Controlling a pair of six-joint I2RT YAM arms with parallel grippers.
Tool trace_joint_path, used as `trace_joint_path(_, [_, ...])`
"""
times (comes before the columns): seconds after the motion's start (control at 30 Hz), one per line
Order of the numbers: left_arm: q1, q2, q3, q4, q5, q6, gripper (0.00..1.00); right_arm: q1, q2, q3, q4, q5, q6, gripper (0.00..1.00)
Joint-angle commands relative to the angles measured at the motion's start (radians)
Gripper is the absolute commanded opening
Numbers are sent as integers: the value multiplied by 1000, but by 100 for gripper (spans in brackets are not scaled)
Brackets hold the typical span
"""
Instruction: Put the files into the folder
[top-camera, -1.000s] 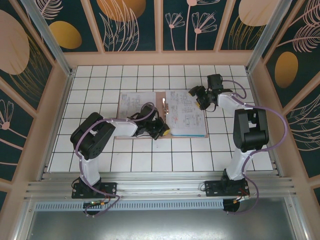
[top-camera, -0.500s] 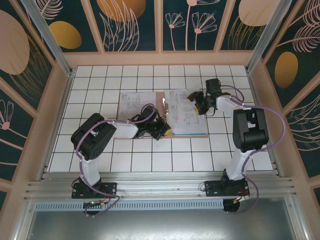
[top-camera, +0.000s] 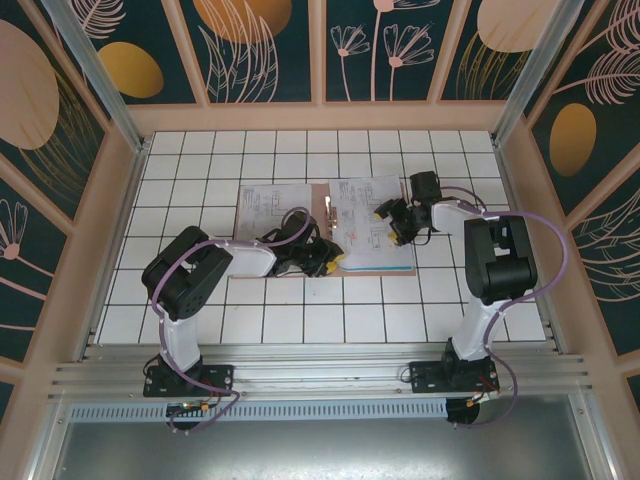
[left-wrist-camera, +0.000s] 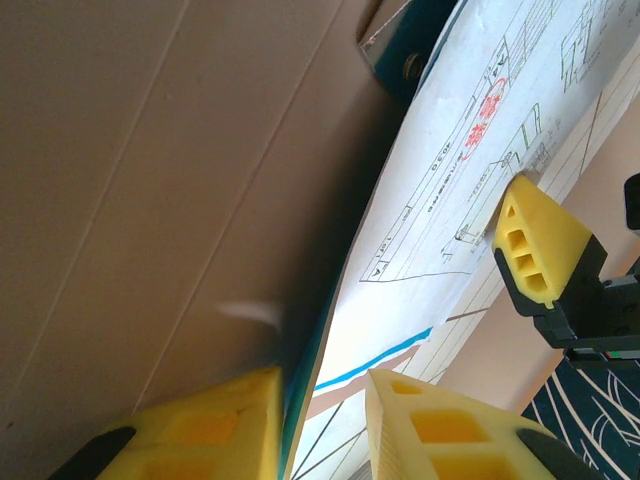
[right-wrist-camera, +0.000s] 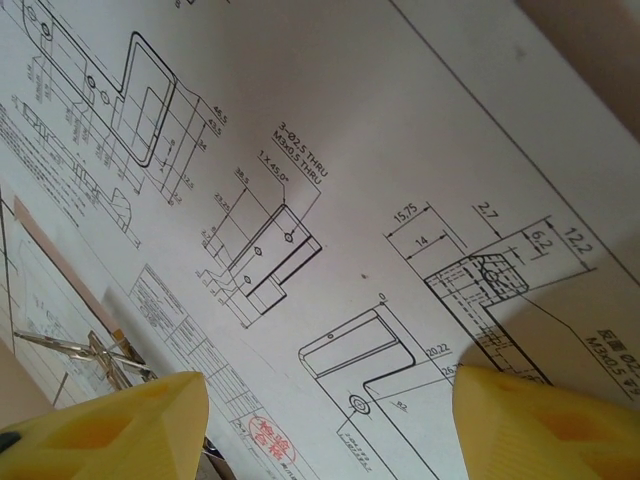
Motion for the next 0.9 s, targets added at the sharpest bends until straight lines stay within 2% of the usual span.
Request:
trace_joint_path(0.0, [-5, -7, 18, -29, -1, 14, 28, 5, -11, -28, 9, -17, 10, 66])
trace_joint_path(0.53, [-5, 0, 63, -96, -7, 61, 23, 10, -29, -47, 3, -12, 12, 66])
trace_joint_path(0.73, [-6, 0, 63, -109, -12, 66, 15, 15, -49, -20, -13, 11, -4, 67])
trace_joint_path(0.87, [-5, -3, 63, -117, -13, 67, 13, 21, -51, 22, -32, 24, -33, 68])
